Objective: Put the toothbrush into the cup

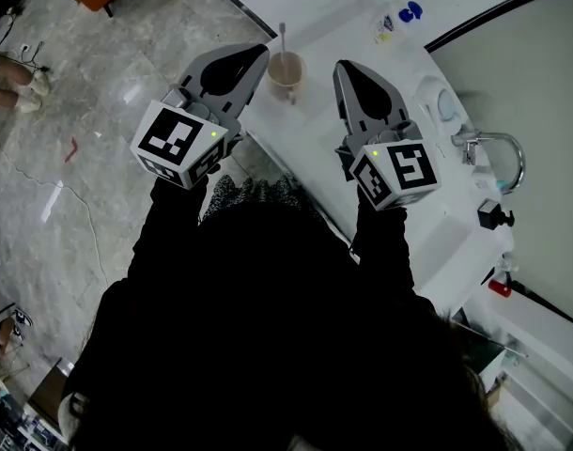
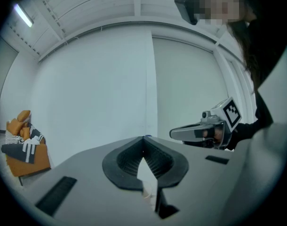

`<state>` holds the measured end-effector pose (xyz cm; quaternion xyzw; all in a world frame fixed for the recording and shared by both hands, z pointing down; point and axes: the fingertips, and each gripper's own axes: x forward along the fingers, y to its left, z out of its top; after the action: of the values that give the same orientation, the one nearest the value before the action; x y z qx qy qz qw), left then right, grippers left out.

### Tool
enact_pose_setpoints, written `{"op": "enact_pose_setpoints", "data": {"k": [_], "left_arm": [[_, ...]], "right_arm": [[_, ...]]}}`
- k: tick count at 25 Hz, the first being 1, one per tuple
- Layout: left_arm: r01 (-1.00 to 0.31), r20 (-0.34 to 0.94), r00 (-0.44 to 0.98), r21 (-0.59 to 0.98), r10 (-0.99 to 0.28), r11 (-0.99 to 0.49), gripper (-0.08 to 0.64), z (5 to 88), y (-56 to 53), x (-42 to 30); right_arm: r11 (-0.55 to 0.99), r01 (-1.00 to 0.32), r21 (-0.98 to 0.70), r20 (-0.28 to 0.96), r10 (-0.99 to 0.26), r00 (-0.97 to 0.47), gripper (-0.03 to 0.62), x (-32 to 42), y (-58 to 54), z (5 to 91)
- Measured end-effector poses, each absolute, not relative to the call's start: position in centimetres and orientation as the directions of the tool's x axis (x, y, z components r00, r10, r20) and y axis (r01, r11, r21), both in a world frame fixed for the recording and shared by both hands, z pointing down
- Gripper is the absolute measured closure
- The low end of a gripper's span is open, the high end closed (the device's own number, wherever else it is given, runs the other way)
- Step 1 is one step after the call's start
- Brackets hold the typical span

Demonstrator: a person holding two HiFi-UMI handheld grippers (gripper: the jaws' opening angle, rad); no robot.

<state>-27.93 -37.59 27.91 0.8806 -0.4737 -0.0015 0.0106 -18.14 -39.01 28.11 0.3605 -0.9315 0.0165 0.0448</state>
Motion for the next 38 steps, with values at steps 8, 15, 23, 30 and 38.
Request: {"op": "enact_pose_setpoints", "data": {"k": [8, 15, 23, 30, 38], "left_arm": [[-0.835, 0.015, 0.550, 0.024, -0.835, -0.549, 0.552, 28.0, -37.5, -27.4], [-0.853, 0.018, 0.521, 0.008, -0.853, -0.521, 0.552, 28.0, -37.8, -28.4], [-0.855, 0.022, 0.519, 0.011, -0.854, -0.519, 0.552, 28.2, -38.0, -28.6], [-0.856, 0.021, 0.517, 0.008, -0.856, -0.517, 0.552, 28.1, -37.9, -28.4], [-0.857, 0.028, 0.515, 0.025, -0.857, -0.514, 0.552, 28.7, -38.1, -28.4]], "right_arm": [[0.739, -0.674, 0.004, 0.088, -0.672, -0.736, 0.588, -17.7, -38.5, 27.9], [0.732, -0.681, 0.000, 0.082, -0.679, -0.730, 0.588, -16.8, -38.8, 27.7], [0.741, -0.671, 0.011, 0.070, -0.670, -0.739, 0.588, -16.9, -38.7, 27.2], [0.743, -0.667, 0.047, 0.072, -0.669, -0.740, 0.589, -17.3, -38.3, 27.1], [0.738, -0.673, 0.050, 0.071, -0.675, -0.734, 0.589, -16.9, -38.6, 27.2]]}}
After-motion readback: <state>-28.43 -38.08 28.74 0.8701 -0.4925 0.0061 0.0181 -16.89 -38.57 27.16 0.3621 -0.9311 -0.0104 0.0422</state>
